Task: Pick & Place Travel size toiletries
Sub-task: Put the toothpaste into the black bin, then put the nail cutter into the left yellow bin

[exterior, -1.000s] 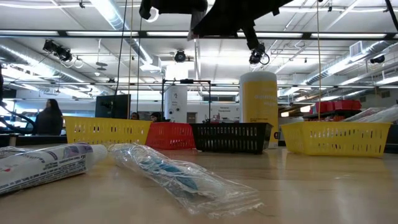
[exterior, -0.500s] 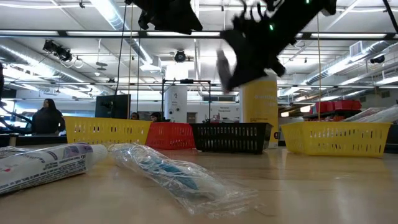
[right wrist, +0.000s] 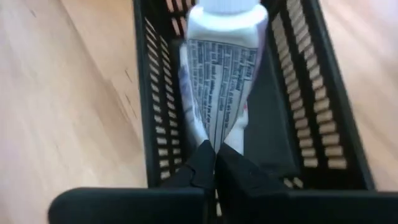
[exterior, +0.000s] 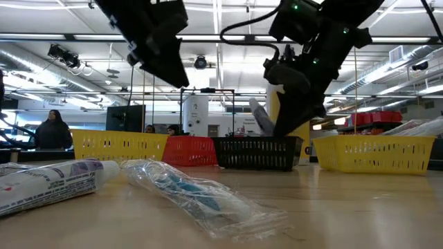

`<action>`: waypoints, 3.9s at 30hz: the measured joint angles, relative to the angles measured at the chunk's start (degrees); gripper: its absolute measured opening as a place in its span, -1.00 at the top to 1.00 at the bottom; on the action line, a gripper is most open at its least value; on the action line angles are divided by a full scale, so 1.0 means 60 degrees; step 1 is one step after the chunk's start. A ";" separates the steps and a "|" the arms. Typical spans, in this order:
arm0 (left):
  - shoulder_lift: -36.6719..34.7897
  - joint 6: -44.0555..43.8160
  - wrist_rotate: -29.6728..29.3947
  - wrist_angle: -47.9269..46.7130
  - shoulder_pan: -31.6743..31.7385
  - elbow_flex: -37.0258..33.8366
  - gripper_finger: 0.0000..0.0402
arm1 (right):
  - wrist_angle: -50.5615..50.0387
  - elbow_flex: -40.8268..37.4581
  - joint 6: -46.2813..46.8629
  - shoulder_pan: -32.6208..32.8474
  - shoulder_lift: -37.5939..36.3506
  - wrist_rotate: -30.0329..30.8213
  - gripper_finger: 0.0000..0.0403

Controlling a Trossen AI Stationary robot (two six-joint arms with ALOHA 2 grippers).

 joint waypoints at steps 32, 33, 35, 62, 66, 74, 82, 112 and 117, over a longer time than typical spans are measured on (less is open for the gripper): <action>-0.4402 0.1813 0.1601 0.0847 -0.1158 -0.2960 0.39 | 0.0549 0.0364 -0.2312 0.0687 -0.1640 0.0112 0.33; -0.4542 0.1806 0.1777 0.1233 -0.1158 -0.3204 0.40 | 0.0571 0.0361 -0.2317 0.0729 -0.1640 0.0110 0.32; -0.4789 0.1783 0.1836 0.1603 -0.1161 -0.3516 0.40 | 0.0707 0.0361 -0.2417 0.0777 -0.1640 0.0110 0.27; -0.4494 0.1696 0.2352 0.2822 -0.1584 -0.3606 0.40 | 0.2202 0.0361 -0.2064 0.1958 -0.1442 0.0094 -0.12; -0.4178 0.1565 0.2343 0.3210 -0.1912 -0.3608 0.40 | 0.3413 0.0361 -0.1802 0.2552 -0.0751 0.0097 -0.20; -0.3444 0.1493 0.2291 0.4034 -0.2662 -0.3611 0.40 | 0.4781 0.0946 -0.1261 0.3373 0.0922 0.0097 -0.18; -0.3372 0.1479 0.1516 0.4769 -0.3320 -0.3611 0.39 | 0.4129 0.2426 -0.0552 0.3916 0.2687 0.0025 -0.13; -0.3373 0.1731 0.0685 0.4897 -0.4087 -0.3608 0.39 | 0.6154 0.2750 0.0169 0.4197 0.5166 0.1130 -0.13; -0.3373 0.1741 0.0685 0.4888 -0.4087 -0.3608 0.39 | 0.6181 0.2750 0.0166 0.4133 0.5360 0.1130 -0.13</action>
